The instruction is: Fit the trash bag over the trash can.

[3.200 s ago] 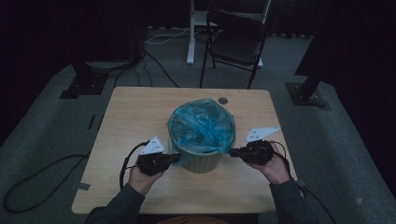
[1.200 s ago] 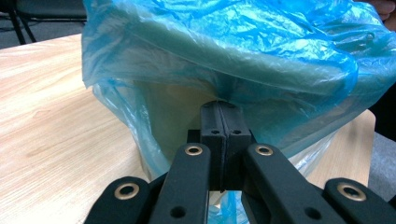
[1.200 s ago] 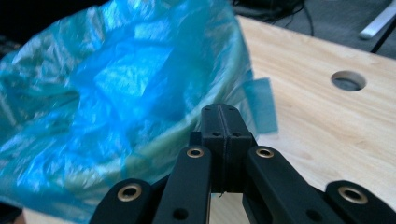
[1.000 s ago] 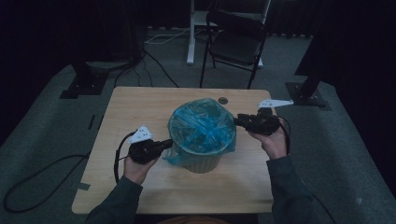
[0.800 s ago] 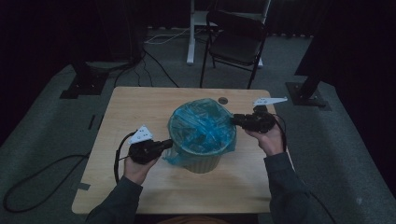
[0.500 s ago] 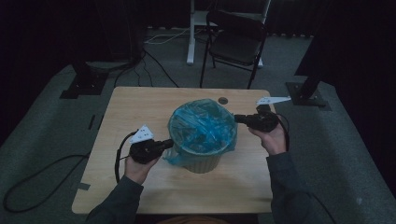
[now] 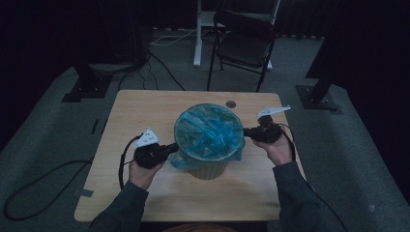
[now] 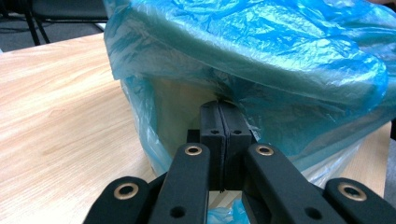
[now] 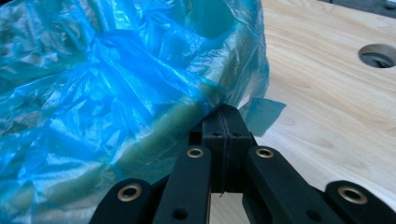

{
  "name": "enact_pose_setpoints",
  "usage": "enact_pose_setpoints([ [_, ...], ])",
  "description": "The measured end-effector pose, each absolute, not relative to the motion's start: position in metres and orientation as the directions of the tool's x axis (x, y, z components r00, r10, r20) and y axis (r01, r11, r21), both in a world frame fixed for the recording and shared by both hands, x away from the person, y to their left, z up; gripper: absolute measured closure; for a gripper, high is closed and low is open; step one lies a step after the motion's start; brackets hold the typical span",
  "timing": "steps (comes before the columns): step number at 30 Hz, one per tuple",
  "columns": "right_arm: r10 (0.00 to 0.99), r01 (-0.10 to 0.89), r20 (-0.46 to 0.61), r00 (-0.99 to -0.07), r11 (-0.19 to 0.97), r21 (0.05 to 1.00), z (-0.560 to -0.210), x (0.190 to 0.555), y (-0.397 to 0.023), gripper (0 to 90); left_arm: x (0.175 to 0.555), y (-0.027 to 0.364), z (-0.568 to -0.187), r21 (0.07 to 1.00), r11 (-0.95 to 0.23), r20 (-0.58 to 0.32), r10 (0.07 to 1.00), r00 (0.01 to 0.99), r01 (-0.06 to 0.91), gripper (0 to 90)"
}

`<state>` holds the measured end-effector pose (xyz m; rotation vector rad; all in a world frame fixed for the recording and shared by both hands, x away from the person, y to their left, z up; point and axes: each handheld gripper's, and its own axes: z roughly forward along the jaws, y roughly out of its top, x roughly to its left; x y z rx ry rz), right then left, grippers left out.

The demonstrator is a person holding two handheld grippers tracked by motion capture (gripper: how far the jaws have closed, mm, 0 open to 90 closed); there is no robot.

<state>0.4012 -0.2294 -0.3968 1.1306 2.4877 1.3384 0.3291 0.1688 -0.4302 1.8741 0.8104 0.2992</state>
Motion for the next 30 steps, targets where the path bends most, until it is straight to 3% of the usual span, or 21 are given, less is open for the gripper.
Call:
enact_pose_setpoints([
  [9,0.596,0.519,0.203,-0.777,0.425,0.742,-0.397,0.390,-0.222,90.0,0.332,0.184,-0.432,0.882,-0.232,-0.150,0.687,0.711,0.411,87.9],
  [12,0.670,0.524,0.155,-0.726,0.393,0.756,-0.392,0.397,-0.230,80.8,0.336,0.190,-0.427,0.889,-0.211,-0.152,0.702,0.696,0.407,85.0],
  [18,0.716,0.512,0.157,-0.680,0.312,0.800,-0.375,0.409,-0.237,75.9,0.346,0.197,-0.412,0.904,-0.173,-0.156,0.718,0.678,0.391,82.7],
  [25,0.728,0.500,0.188,-0.660,0.238,0.833,-0.363,0.417,-0.239,69.2,0.357,0.194,-0.401,0.913,-0.156,-0.165,0.705,0.690,0.378,79.5],
  [30,0.689,0.478,0.205,-0.696,0.231,0.848,-0.358,0.427,-0.226,67.6,0.368,0.190,-0.395,0.916,-0.141,-0.171,0.707,0.686,0.375,78.5],
])
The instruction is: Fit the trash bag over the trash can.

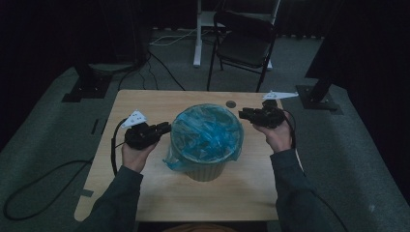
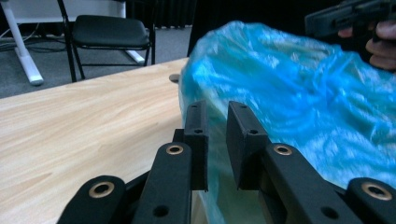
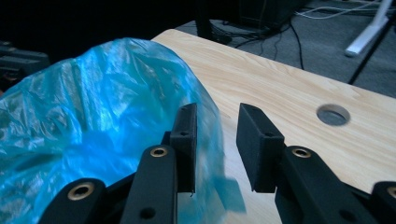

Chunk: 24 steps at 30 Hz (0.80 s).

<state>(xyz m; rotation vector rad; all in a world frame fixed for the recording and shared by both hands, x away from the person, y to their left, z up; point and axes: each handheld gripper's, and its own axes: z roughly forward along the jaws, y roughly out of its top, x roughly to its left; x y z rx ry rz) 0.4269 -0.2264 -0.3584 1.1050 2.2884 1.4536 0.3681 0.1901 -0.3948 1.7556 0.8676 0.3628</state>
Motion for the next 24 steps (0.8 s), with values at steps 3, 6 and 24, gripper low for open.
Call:
enact_pose_setpoints([
  [3,0.683,0.478,0.208,-0.700,0.232,0.847,-0.358,0.430,-0.222,67.6,0.371,0.189,-0.394,0.915,-0.141,-0.173,0.709,0.684,0.378,78.2],
  [6,0.674,0.485,0.217,-0.706,0.237,0.842,-0.358,0.438,-0.213,67.1,0.376,0.189,-0.392,0.916,-0.139,-0.170,0.714,0.679,0.376,77.0],
  [24,0.646,0.521,0.254,-0.720,0.261,0.813,-0.367,0.463,-0.201,89.5,0.397,0.174,-0.385,0.914,-0.160,-0.159,0.705,0.691,0.373,84.4],
])
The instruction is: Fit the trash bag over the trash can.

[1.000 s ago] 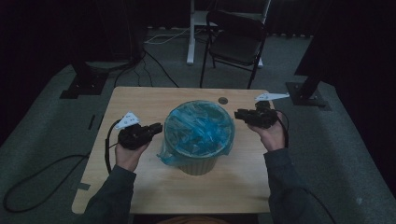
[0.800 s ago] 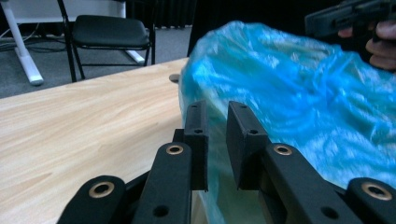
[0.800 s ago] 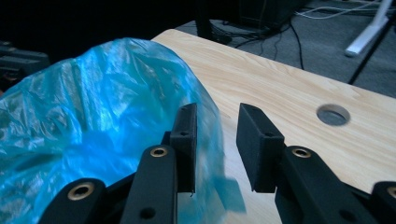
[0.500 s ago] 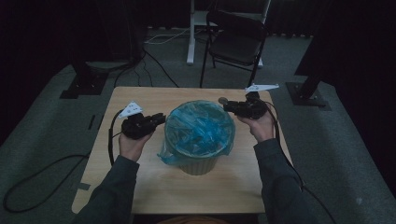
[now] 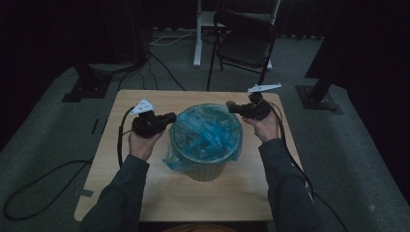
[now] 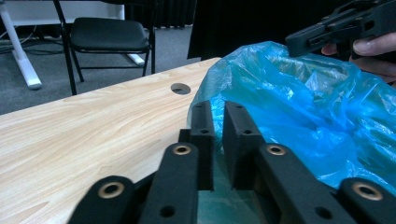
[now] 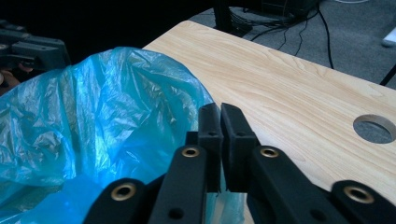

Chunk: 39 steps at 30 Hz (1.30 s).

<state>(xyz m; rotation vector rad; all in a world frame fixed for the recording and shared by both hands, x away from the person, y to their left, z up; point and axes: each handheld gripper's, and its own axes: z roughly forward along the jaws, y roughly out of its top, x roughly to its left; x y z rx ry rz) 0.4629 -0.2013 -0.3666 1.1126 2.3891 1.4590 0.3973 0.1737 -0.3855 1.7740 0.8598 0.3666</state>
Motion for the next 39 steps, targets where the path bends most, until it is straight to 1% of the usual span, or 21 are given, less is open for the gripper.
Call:
enact_pose_setpoints([
  [2,0.658,0.526,0.250,-0.710,0.261,0.809,-0.367,0.464,-0.203,90.0,0.399,0.173,-0.386,0.913,-0.168,-0.147,0.712,0.687,0.371,87.5],
  [5,0.667,0.532,0.246,-0.703,0.265,0.804,-0.369,0.465,-0.203,90.0,0.401,0.172,-0.387,0.911,-0.172,-0.145,0.719,0.680,0.376,89.2],
  [10,0.705,0.558,0.224,-0.673,0.285,0.779,-0.374,0.467,-0.203,90.0,0.405,0.171,-0.391,0.904,-0.180,-0.143,0.727,0.671,0.387,89.6],
  [12,0.710,0.581,0.236,-0.664,0.290,0.761,-0.377,0.468,-0.203,90.0,0.406,0.170,-0.393,0.903,-0.182,-0.141,0.730,0.668,0.389,89.6],
  [15,0.701,0.604,0.238,-0.672,0.334,0.724,-0.384,0.468,-0.201,90.0,0.407,0.170,-0.394,0.901,-0.182,-0.144,0.731,0.667,0.394,89.6],
  [19,0.698,0.610,0.239,-0.676,0.348,0.712,-0.388,0.464,-0.204,89.9,0.409,0.169,-0.397,0.897,-0.189,-0.143,0.733,0.665,0.400,89.5],
  [20,0.698,0.612,0.239,-0.675,0.349,0.710,-0.388,0.462,-0.206,89.1,0.409,0.169,-0.397,0.897,-0.189,-0.142,0.734,0.664,0.401,89.3],
  [23,0.703,0.600,0.232,-0.673,0.334,0.727,-0.387,0.456,-0.213,79.3,0.409,0.170,-0.398,0.895,-0.190,-0.142,0.736,0.662,0.403,88.5],
  [26,0.714,0.581,0.224,-0.664,0.302,0.756,-0.384,0.447,-0.221,72.6,0.408,0.174,-0.396,0.899,-0.184,-0.141,0.735,0.663,0.397,87.0],
  [28,0.715,0.576,0.227,-0.662,0.291,0.764,-0.383,0.442,-0.225,71.5,0.407,0.176,-0.395,0.901,-0.180,-0.141,0.737,0.661,0.394,86.4],
  [29,0.715,0.561,0.223,-0.663,0.278,0.780,-0.381,0.433,-0.231,70.3,0.406,0.177,-0.394,0.903,-0.178,-0.142,0.737,0.661,0.392,85.2],
  [32,0.704,0.545,0.218,-0.676,0.279,0.790,-0.382,0.417,-0.238,69.0,0.404,0.181,-0.391,0.907,-0.170,-0.142,0.736,0.662,0.384,83.4],
  [33,0.704,0.545,0.218,-0.676,0.279,0.790,-0.382,0.417,-0.238,69.0,0.404,0.181,-0.391,0.907,-0.170,-0.142,0.736,0.662,0.384,82.8],
  [35,0.694,0.538,0.204,-0.690,0.303,0.787,-0.386,0.404,-0.238,68.7,0.402,0.182,-0.387,0.910,-0.168,-0.145,0.726,0.672,0.378,81.4],
  [39,0.673,0.531,0.197,-0.713,0.335,0.778,-0.397,0.392,-0.231,68.3,0.400,0.177,-0.382,0.913,-0.194,-0.131,0.693,0.709,0.359,76.2],
])
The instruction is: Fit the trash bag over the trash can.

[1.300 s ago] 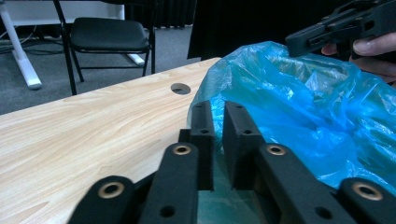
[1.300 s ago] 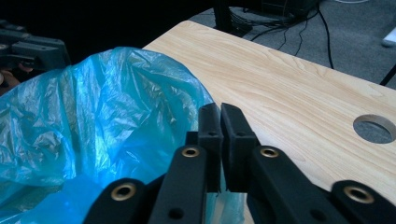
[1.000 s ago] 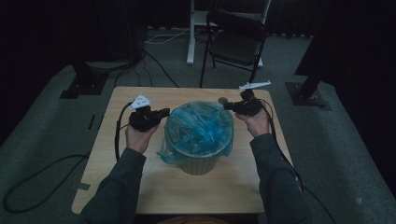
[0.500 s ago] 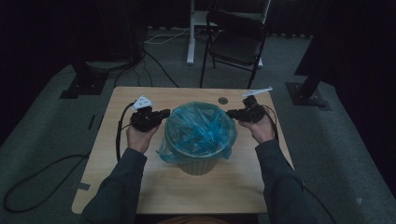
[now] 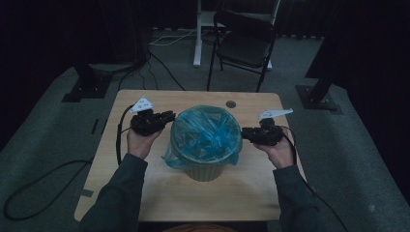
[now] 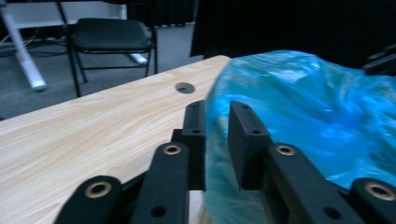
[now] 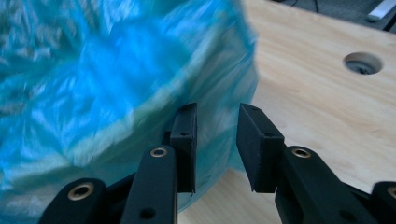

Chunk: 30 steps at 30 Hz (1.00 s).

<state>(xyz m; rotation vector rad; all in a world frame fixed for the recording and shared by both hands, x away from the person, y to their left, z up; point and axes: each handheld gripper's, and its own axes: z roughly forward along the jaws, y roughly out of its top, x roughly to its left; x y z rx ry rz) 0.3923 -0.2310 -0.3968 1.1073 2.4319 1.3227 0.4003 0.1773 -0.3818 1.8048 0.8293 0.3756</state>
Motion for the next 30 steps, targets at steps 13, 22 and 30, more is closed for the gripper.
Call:
enact_pose_setpoints([
  [13,0.632,0.519,0.199,-0.749,0.373,0.769,-0.408,0.383,-0.223,68.6,0.396,0.166,-0.366,0.919,-0.240,-0.096,0.632,0.769,0.312,67.8],
  [22,0.614,0.511,0.198,-0.764,0.388,0.767,-0.410,0.382,-0.219,68.1,0.396,0.151,-0.354,0.913,-0.287,-0.074,0.580,0.811,0.289,64.3],
  [30,0.605,0.508,0.197,-0.771,0.398,0.764,-0.412,0.382,-0.219,69.2,0.398,0.135,-0.345,0.902,-0.339,-0.046,0.538,0.842,0.266,63.1],
])
